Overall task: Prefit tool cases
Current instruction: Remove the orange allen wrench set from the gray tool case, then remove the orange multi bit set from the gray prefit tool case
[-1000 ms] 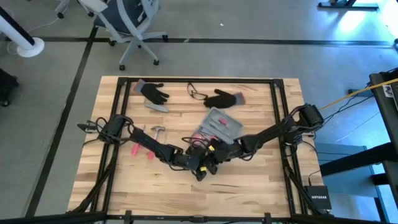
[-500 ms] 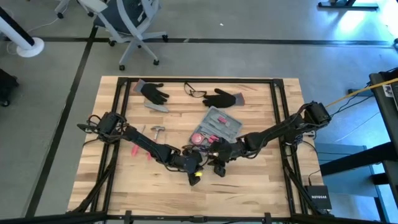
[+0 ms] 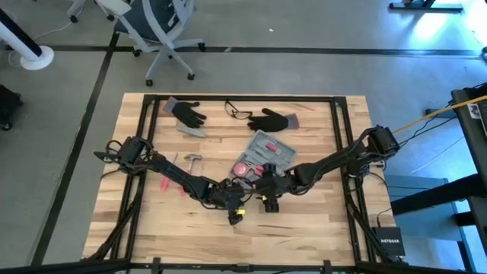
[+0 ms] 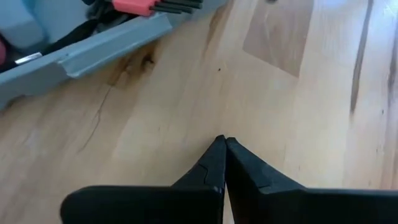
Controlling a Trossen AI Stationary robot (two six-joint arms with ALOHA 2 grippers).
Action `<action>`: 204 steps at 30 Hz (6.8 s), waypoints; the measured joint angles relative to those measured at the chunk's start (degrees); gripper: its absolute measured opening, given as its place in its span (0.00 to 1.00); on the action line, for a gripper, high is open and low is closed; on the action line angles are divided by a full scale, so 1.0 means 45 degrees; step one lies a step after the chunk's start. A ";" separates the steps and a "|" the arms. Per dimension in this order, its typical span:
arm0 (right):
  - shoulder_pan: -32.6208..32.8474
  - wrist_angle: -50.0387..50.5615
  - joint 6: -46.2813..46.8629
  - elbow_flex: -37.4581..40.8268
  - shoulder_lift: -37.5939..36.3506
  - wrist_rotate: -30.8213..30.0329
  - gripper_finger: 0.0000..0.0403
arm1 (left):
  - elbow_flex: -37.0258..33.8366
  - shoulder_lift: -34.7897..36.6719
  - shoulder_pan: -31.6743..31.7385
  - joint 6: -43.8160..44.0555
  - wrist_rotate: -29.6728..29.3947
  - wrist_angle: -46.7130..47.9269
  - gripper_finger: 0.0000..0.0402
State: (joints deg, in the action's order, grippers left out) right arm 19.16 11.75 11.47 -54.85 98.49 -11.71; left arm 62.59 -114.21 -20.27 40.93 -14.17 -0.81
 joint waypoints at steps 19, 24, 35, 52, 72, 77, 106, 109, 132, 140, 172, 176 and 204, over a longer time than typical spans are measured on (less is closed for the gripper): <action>-0.0015 -0.0482 -0.1181 -0.0003 0.0988 -0.1346 0.56 | 0.0010 0.0010 0.0016 0.0136 -0.0050 0.0148 0.00; -0.0010 -0.0944 -0.1177 -0.0010 0.1338 -0.1028 0.51 | 0.0010 0.0024 0.0029 0.0155 -0.0049 0.0176 0.00; -0.0106 -0.1066 -0.1175 -0.0029 0.1508 -0.1243 0.46 | 0.0015 0.0024 0.0026 0.0240 -0.0050 0.0308 0.00; -0.0102 0.0453 -0.1181 -0.1296 0.1503 -0.1501 0.01 | 0.0015 0.0024 0.0029 0.0321 -0.0045 0.0361 0.00; -0.0284 0.3438 -0.0289 -0.3434 0.0055 -0.2123 0.00 | -0.0052 0.5380 -0.0859 -0.1896 -0.1512 0.6495 0.00; -0.0685 0.2950 0.1800 -0.3424 0.0041 -0.1465 0.00 | -0.0324 0.7271 -0.1441 -0.0527 -0.3403 0.9422 0.00; -0.2380 -0.7821 1.6563 -0.4235 0.4818 0.0309 0.00 | -0.1122 1.1407 -0.2307 0.4115 -0.6901 1.4464 0.00; -0.2343 -0.8506 1.8782 -0.4226 0.5552 -0.1109 0.00 | -0.1122 1.1734 -0.2308 0.4241 -0.6902 1.4518 0.00; -0.1949 -0.4811 2.0972 -0.5372 0.5840 -0.2889 0.07 | -0.1112 1.2356 -0.2327 0.3725 -0.6585 1.4530 0.00; -0.1972 -0.4858 2.0351 -0.5372 0.5840 -0.2817 0.28 | -0.1112 1.2356 -0.2327 0.3725 -0.6548 1.4832 0.00; -0.3119 0.5375 0.8328 -0.5382 0.0508 0.0861 0.04 | -0.1523 1.2335 -0.2322 0.4564 -0.6556 1.3949 0.00; -0.3623 0.8568 0.7485 -0.5248 0.0010 0.0164 0.01 | -0.2610 1.2194 -0.2293 0.5843 -0.6404 1.0682 0.00; -0.7510 0.4696 0.2498 -0.1408 0.0813 0.4137 0.00 | -0.2506 0.1574 0.1446 0.4291 -0.0143 -0.2245 0.00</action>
State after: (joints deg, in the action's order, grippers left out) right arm -14.64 32.88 22.71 -61.18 102.15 6.91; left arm 51.31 -107.13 -13.76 60.23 -14.81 -10.91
